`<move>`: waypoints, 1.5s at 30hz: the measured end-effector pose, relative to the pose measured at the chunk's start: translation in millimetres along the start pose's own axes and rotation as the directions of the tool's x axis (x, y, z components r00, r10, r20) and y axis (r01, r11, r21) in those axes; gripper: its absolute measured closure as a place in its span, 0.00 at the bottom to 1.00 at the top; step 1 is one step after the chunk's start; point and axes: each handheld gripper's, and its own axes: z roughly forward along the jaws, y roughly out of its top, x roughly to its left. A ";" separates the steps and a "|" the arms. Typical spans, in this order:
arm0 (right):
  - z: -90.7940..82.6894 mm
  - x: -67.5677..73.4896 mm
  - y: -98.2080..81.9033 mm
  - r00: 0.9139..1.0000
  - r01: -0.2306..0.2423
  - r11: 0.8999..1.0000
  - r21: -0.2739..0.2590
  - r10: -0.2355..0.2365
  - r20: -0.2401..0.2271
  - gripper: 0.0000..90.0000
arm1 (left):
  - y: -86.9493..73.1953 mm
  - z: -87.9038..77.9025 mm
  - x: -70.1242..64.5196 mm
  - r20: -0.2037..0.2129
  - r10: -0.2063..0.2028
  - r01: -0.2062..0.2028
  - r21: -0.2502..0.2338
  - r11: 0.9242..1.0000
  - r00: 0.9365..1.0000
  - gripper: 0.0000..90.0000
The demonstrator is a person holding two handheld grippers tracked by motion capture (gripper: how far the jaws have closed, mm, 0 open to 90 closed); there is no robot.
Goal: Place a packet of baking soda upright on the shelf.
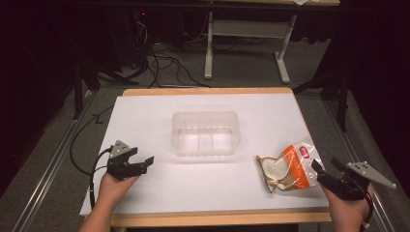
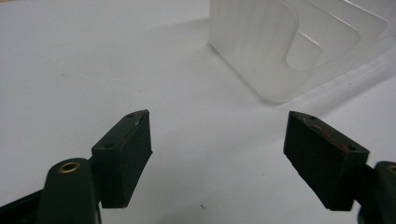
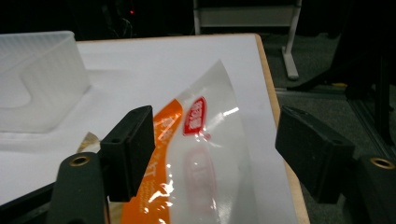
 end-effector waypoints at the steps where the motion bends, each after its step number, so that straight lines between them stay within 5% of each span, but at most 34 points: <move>1: 1.6 -2.1 -1.8 1.000 -0.013 1.000 0.008 0.013 -0.003 0.29 | 0.1 0.6 -0.6 0.001 0.003 -0.003 0.003 1.000 1.000 0.27; 7: 15.1 -8.3 -16.1 0.991 -0.132 0.987 0.090 0.134 -0.023 0.20 | 0.1 2.3 -2.7 0.005 0.019 -0.020 0.016 1.000 1.000 0.27; 12: 24.6 -6.3 -23.8 0.982 -0.168 0.973 0.155 0.180 -0.063 0.21 | -0.1 2.9 -3.8 0.007 0.028 -0.028 0.024 0.999 1.000 0.27; 20: 25.2 -12.1 -27.5 0.967 -0.182 0.969 0.168 0.207 -0.147 0.53 | -0.4 4.5 -4.6 0.008 0.034 -0.035 0.035 0.999 0.999 0.27; 27: 17.1 -10.1 -23.2 0.967 -0.159 0.982 0.103 0.176 -0.185 0.74 | -0.8 4.9 -6.2 0.006 0.041 -0.042 0.039 0.998 0.999 0.27; 37: 8.0 19.3 -10.2 0.973 -0.050 0.999 0.012 0.051 -0.225 0.83 | -1.3 6.6 -8.2 0.010 0.051 -0.052 0.051 0.997 0.999 0.27; 45: 7.0 30.6 -4.7 0.969 -0.022 1.000 -0.016 0.017 -0.246 0.92 | -1.6 9.2 -9.6 0.015 0.070 -0.071 0.069 0.995 0.997 0.27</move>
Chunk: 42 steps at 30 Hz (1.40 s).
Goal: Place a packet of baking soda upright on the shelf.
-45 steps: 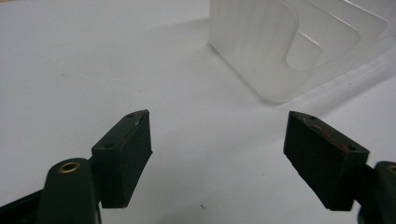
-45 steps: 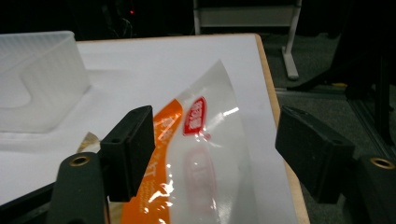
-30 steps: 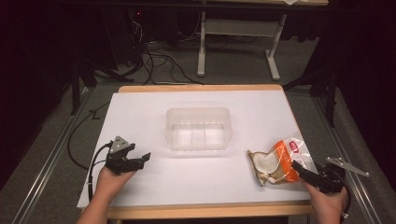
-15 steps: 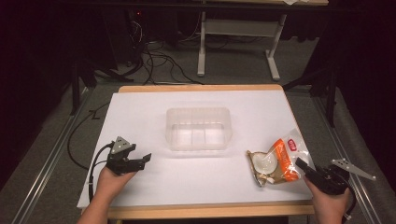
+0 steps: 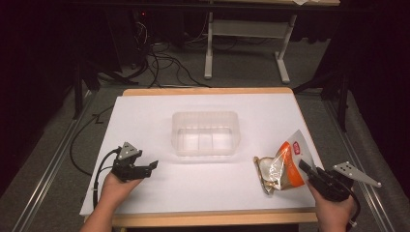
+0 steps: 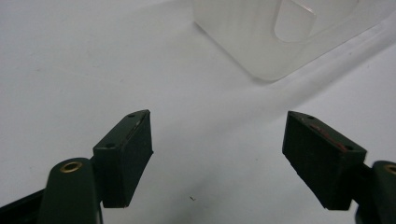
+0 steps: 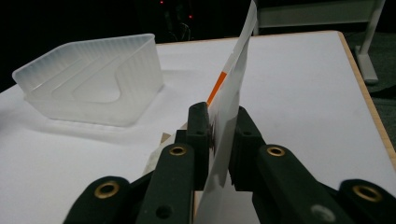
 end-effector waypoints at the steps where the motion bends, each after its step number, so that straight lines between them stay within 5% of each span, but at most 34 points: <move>1: -0.4 1.3 0.9 1.000 0.005 1.000 -0.004 -0.005 0.001 0.94 | 0.0 0.0 0.0 0.000 0.000 0.000 0.000 1.000 1.000 0.27; 11: 5.6 24.0 17.7 0.994 0.105 0.994 -0.036 -0.104 0.011 1.00 | 0.0 0.9 -0.3 -0.004 0.011 -0.011 0.008 1.000 1.000 0.27; 13: 8.6 32.3 27.6 0.988 0.155 0.986 -0.057 -0.152 0.040 1.00 | -0.1 1.0 -0.2 -0.004 0.012 -0.012 0.012 1.000 1.000 0.27; 18: 14.3 35.0 41.2 0.981 0.184 0.978 -0.094 -0.177 0.081 1.00 | -0.6 1.8 -0.8 -0.008 0.019 -0.019 0.016 1.000 1.000 0.27; 24: 21.7 28.1 37.2 0.982 0.167 0.982 -0.092 -0.158 0.099 1.00 | -0.4 1.7 -0.1 -0.006 0.019 -0.019 0.015 1.000 1.000 0.27; 29: 20.0 22.8 28.5 0.990 0.130 0.985 -0.116 -0.123 0.065 0.94 | 0.0 1.5 -0.8 -0.004 0.022 -0.022 0.014 1.000 1.000 0.27; 35: 17.3 21.6 14.9 0.991 0.123 0.988 -0.091 -0.118 0.062 0.84 | 0.4 1.5 -1.9 -0.002 0.030 -0.030 0.017 0.999 1.000 0.27; 42: 17.6 14.7 4.7 0.992 0.110 0.992 -0.053 -0.107 0.068 0.85 | 0.2 2.7 -3.2 0.004 0.040 -0.040 0.025 0.999 0.999 0.27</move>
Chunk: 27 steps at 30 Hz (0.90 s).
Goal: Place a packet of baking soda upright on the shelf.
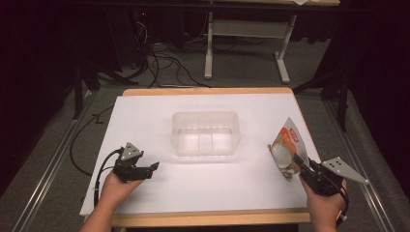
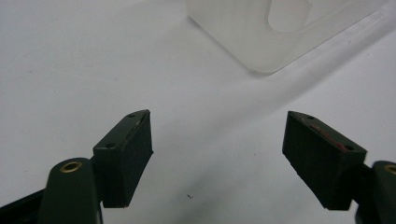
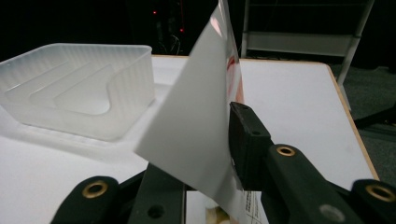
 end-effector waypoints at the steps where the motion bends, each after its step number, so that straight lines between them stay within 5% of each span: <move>1: 0.0 0.0 0.0 1.000 0.000 1.000 0.000 0.000 0.000 0.85 | 0.0 0.0 0.0 0.000 0.000 0.000 0.000 1.000 1.000 0.27; 5: -0.7 -6.2 -1.8 0.999 -0.020 1.000 -0.005 0.020 0.025 1.00 | 0.0 1.1 -0.7 0.000 0.004 -0.004 0.007 1.000 1.000 0.27; 17: -0.8 -1.2 13.3 0.995 0.050 0.998 -0.026 -0.047 0.087 1.00 | 0.0 -0.2 -0.4 -0.008 0.002 -0.002 -0.003 1.000 1.000 0.27; 27: -4.5 -1.7 23.6 0.995 0.044 0.996 -0.073 -0.038 0.088 1.00 | 0.1 -0.7 0.8 -0.010 0.001 -0.001 -0.010 1.000 1.000 0.27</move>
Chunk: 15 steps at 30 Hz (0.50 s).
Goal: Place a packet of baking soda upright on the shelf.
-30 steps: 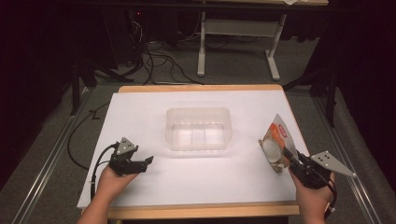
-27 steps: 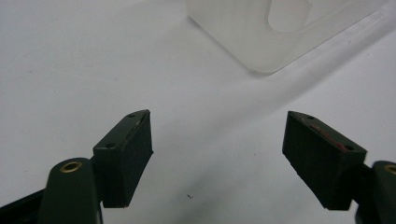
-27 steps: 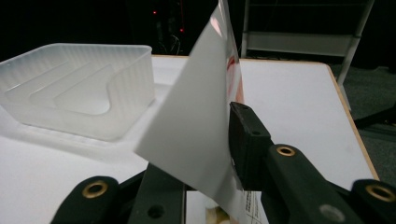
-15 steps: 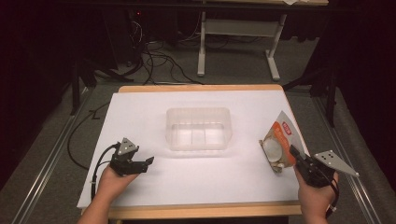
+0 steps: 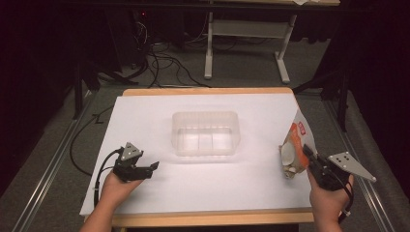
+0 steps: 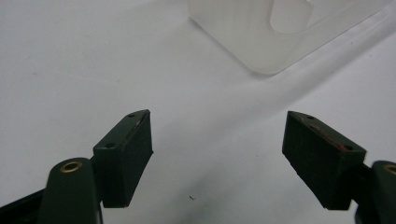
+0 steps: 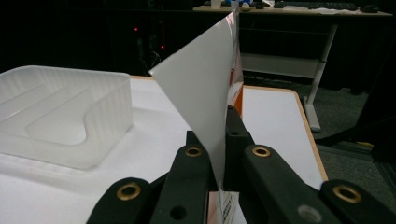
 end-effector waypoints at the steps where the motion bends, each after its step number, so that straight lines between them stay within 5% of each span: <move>1: -0.6 0.1 0.9 1.000 -0.002 1.000 -0.002 0.002 -0.002 1.00 | 0.1 -0.1 0.0 0.000 0.000 0.000 -0.001 1.000 1.000 0.27; 15: -2.7 14.4 21.9 0.998 0.027 0.999 -0.048 -0.029 -0.059 1.00 | 1.3 -4.8 -2.3 -0.004 0.011 -0.012 -0.057 0.998 1.000 0.28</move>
